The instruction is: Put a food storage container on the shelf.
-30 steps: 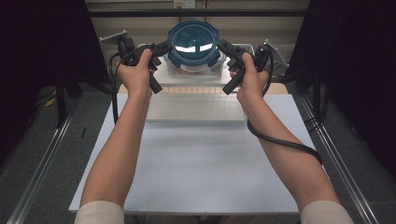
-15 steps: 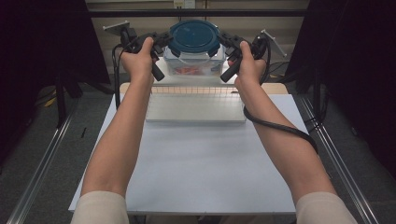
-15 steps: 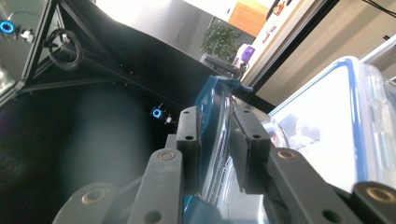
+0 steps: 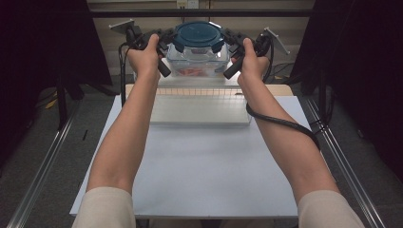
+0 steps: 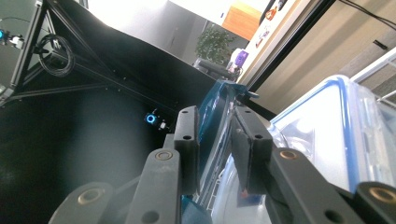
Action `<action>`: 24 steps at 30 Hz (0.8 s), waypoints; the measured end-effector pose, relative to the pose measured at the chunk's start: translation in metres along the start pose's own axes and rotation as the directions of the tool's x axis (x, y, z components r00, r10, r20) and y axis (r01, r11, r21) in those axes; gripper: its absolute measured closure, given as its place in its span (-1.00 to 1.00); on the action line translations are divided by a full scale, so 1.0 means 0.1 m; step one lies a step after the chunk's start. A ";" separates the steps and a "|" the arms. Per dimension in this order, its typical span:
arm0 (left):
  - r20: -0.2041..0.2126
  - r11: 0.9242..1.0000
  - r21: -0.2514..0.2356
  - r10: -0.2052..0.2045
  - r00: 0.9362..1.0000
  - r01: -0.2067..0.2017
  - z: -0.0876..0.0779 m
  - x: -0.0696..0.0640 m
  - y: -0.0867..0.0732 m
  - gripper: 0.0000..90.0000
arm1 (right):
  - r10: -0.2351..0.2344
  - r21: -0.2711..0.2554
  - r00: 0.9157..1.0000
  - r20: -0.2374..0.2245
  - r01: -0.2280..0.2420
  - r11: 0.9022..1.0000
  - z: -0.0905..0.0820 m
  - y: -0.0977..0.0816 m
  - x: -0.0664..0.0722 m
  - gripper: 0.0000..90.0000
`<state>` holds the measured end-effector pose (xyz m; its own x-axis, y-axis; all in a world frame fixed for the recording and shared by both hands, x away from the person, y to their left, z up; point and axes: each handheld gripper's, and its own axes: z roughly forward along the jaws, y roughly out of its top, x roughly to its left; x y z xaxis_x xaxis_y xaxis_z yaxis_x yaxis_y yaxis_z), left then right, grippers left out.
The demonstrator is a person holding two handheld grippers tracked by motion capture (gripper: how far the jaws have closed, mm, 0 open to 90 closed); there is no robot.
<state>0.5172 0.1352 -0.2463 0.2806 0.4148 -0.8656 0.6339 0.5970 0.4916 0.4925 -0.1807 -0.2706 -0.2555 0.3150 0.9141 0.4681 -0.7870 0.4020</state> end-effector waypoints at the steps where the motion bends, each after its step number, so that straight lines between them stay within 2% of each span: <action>1: 0.003 1.000 -0.005 0.000 1.000 0.000 0.02 0.00 0.00 0.60 | -0.002 0.003 1.000 0.004 0.002 1.000 0.00 0.01 0.00 0.62; 4: -0.007 1.000 -0.007 0.010 1.000 -0.010 0.04 0.00 0.01 0.60 | -0.004 -0.008 1.000 0.008 0.004 1.000 0.03 0.02 -0.01 0.62; 8: 0.002 1.000 -0.015 0.012 1.000 -0.012 0.08 0.02 0.01 0.60 | -0.025 -0.012 1.000 0.012 0.026 1.000 0.05 0.05 -0.01 0.62; 9: 0.007 1.000 -0.022 0.015 1.000 -0.015 0.08 0.02 0.00 0.59 | -0.051 -0.014 0.999 0.019 0.051 0.999 0.06 0.06 -0.01 0.62; 11: 0.008 1.000 -0.021 0.016 1.000 -0.016 0.07 0.02 0.00 0.59 | -0.046 -0.012 0.999 0.025 0.046 0.999 0.06 0.06 0.00 0.62; 13: 0.008 0.999 -0.012 0.042 0.999 -0.042 0.04 0.00 0.00 0.58 | -0.052 -0.001 0.998 0.022 0.052 0.999 0.04 0.05 0.01 0.60; 17: 0.042 0.997 -0.031 0.075 0.996 -0.073 -0.03 -0.06 -0.04 0.24 | -0.068 0.008 0.998 0.000 0.068 0.998 -0.02 -0.02 0.04 0.38; 20: 0.058 0.996 -0.033 0.081 0.995 -0.079 -0.10 -0.10 -0.10 0.15 | -0.081 0.016 0.997 -0.010 0.081 0.997 -0.07 -0.06 0.06 0.20; 21: 0.059 0.995 -0.036 0.095 0.994 -0.093 -0.14 -0.10 -0.12 0.09 | -0.082 0.011 0.997 -0.011 0.082 0.997 -0.08 -0.08 0.08 0.15; 22: 0.064 0.994 -0.050 0.096 0.993 -0.093 -0.16 -0.10 -0.15 0.03 | -0.102 0.012 0.995 -0.017 0.102 0.995 -0.12 -0.10 0.08 0.10; 24: 0.078 0.994 -0.046 0.104 0.992 -0.101 -0.22 -0.09 -0.21 0.01 | -0.097 0.011 0.995 -0.028 0.097 0.995 -0.16 -0.13 0.08 0.00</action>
<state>0.4857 0.1339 -0.2466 0.4001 0.4202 -0.8145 0.5688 0.5830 0.5802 0.4708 -0.1759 -0.2692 -0.3230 0.3748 0.8690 0.4504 -0.7467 0.4894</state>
